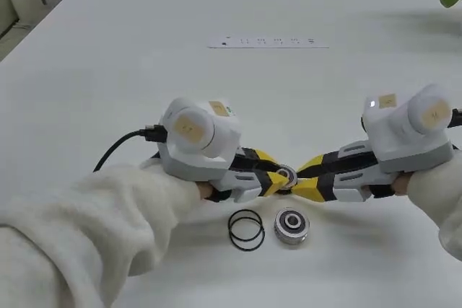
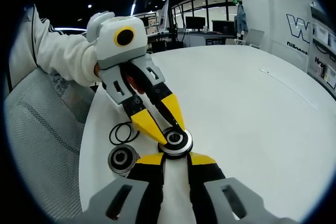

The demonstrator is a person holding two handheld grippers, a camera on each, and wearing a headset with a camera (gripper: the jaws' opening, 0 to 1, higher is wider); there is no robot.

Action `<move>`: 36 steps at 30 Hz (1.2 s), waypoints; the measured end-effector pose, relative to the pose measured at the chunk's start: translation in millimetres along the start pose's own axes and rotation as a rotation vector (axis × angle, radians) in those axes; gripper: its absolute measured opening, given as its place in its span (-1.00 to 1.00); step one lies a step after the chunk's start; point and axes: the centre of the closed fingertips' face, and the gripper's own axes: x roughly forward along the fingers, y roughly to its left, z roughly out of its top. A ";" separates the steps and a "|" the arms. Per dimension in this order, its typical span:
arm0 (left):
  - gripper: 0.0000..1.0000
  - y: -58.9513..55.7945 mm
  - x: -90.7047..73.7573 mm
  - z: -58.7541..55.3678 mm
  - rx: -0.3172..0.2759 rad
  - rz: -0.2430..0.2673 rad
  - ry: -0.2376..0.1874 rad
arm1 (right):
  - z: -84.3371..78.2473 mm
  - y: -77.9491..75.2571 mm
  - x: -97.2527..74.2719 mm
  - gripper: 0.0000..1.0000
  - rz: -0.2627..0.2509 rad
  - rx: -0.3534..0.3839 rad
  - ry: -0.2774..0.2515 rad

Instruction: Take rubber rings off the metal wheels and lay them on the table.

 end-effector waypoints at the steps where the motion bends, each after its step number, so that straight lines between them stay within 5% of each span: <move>1: -0.72 0.2 0.0 -0.1 0.000 0.000 0.001 | 0.0 0.2 0.1 -0.73 0.001 0.002 0.001; 21: -0.72 1.2 -3.0 -1.4 -0.011 0.010 0.001 | -1.4 -1.2 1.7 -0.95 -0.003 0.017 0.025; 36: -0.72 0.9 -3.8 -1.5 -0.010 0.016 0.004 | -2.6 -7.2 1.7 -1.00 -0.029 0.162 0.046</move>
